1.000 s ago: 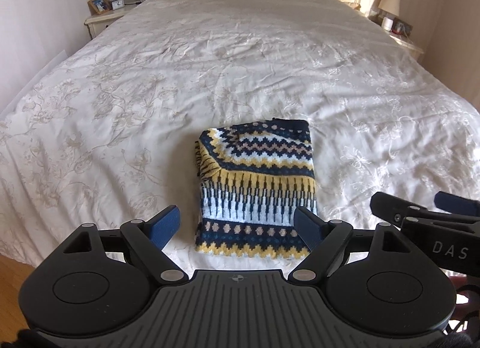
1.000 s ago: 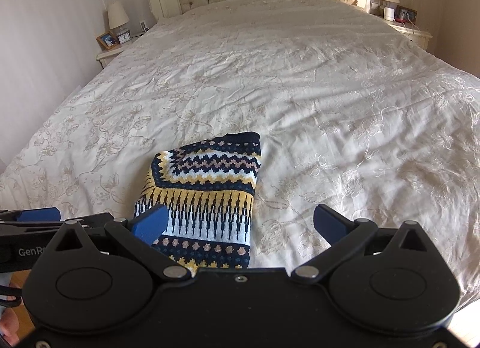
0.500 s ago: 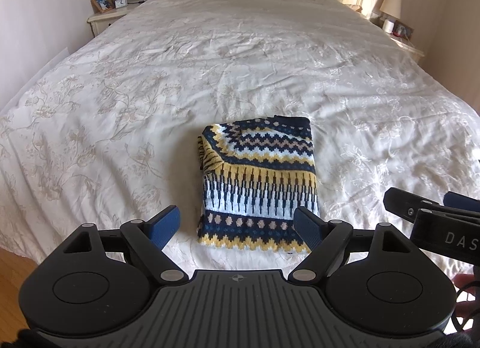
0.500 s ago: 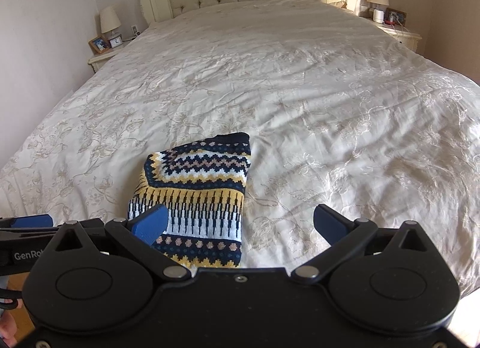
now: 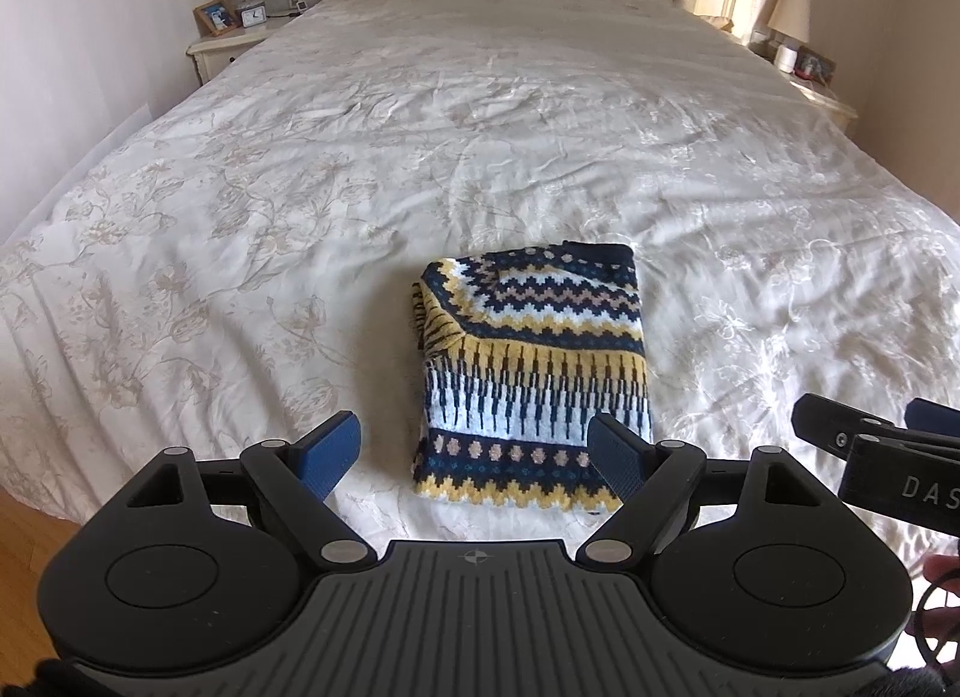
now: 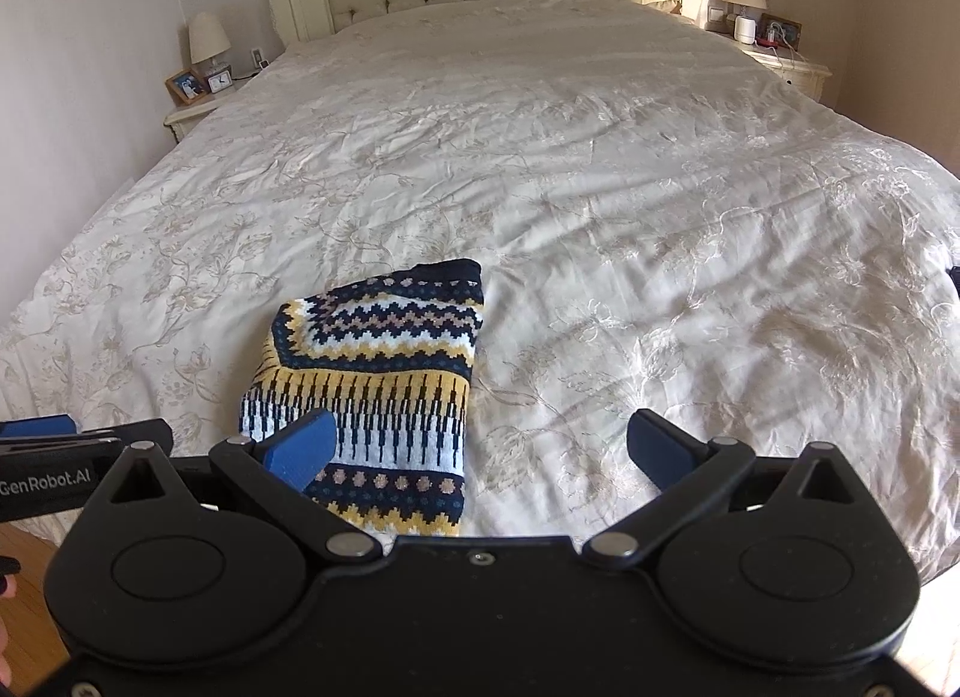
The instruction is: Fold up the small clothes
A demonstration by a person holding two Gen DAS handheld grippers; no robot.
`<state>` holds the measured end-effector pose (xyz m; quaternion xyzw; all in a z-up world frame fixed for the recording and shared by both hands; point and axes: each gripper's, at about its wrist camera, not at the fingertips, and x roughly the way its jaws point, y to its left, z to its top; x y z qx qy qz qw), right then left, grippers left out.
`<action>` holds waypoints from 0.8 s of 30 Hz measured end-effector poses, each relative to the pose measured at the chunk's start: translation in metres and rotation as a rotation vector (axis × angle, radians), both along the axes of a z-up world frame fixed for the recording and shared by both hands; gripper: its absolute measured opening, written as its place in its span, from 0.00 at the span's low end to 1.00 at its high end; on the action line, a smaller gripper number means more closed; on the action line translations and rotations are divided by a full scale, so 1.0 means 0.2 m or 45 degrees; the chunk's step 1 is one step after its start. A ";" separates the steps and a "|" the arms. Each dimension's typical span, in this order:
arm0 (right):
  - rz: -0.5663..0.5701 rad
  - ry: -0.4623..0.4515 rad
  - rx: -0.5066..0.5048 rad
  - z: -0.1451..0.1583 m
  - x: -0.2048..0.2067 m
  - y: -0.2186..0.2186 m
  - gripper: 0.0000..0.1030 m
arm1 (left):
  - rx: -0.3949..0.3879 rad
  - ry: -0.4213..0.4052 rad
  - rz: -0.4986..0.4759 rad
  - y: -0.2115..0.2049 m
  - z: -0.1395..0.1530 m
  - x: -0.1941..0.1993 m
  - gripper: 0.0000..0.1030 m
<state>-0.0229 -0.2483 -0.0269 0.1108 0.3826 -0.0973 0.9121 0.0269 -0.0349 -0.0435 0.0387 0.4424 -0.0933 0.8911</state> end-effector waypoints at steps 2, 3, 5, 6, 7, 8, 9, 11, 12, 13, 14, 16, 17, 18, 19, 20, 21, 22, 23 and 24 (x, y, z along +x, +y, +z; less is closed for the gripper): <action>0.002 0.006 0.003 0.00 0.00 0.00 1.00 | -0.004 0.006 0.002 0.01 0.00 0.00 0.80; 0.001 0.007 0.004 -0.01 0.00 0.00 1.00 | -0.003 0.007 0.003 0.01 -0.01 0.00 0.80; 0.004 0.010 0.005 -0.01 0.00 0.00 1.00 | 0.004 0.007 0.004 0.01 -0.01 0.00 0.80; 0.005 0.012 0.004 -0.01 0.00 0.00 1.00 | 0.005 0.009 0.004 0.01 -0.01 0.00 0.80; 0.008 0.014 0.005 -0.01 0.00 0.00 1.00 | 0.004 0.012 0.003 0.02 -0.01 0.00 0.80; 0.011 0.015 0.006 -0.01 0.01 0.00 1.00 | 0.001 0.015 0.003 0.02 -0.01 0.00 0.80; 0.014 0.016 0.004 -0.01 0.01 0.00 1.00 | 0.001 0.017 0.006 0.02 -0.02 0.00 0.80; 0.015 0.017 0.002 -0.01 0.01 0.00 1.00 | 0.001 0.019 0.005 0.02 -0.02 0.00 0.80; 0.014 0.018 0.003 -0.01 0.01 0.01 1.00 | 0.002 0.020 0.005 0.01 -0.02 0.00 0.80; 0.013 0.018 0.004 -0.01 0.01 0.01 1.00 | 0.002 0.018 0.007 0.01 -0.02 0.00 0.80; 0.011 0.017 0.004 -0.01 0.01 0.01 1.00 | 0.002 0.018 0.006 0.01 -0.02 0.00 0.80; 0.011 0.017 0.005 -0.01 0.02 0.01 1.00 | 0.001 0.016 0.007 0.01 -0.02 0.00 0.80; 0.011 0.018 0.005 -0.02 0.02 0.01 1.00 | 0.001 0.015 0.007 0.01 -0.02 0.00 0.80; 0.011 0.018 0.004 -0.02 0.02 0.01 1.00 | 0.001 0.016 0.006 0.01 -0.02 0.00 0.80; 0.011 0.019 0.003 -0.02 0.02 0.01 1.00 | 0.000 0.017 0.004 0.01 -0.02 0.01 0.80; 0.011 0.018 0.003 -0.02 0.02 0.01 1.00 | 0.001 0.018 0.004 0.01 -0.02 0.01 0.80; 0.010 0.018 0.004 -0.02 0.02 0.01 1.00 | 0.001 0.018 0.004 0.01 -0.02 0.00 0.80; 0.010 0.017 0.004 -0.02 0.02 0.01 1.00 | 0.001 0.017 0.004 0.01 -0.02 0.00 0.80; 0.008 0.018 0.006 -0.02 0.02 0.01 1.00 | 0.002 0.017 0.001 0.01 -0.02 0.01 0.80; 0.011 0.018 0.005 -0.02 0.02 0.01 1.00 | 0.004 0.017 -0.003 0.01 -0.02 0.01 0.80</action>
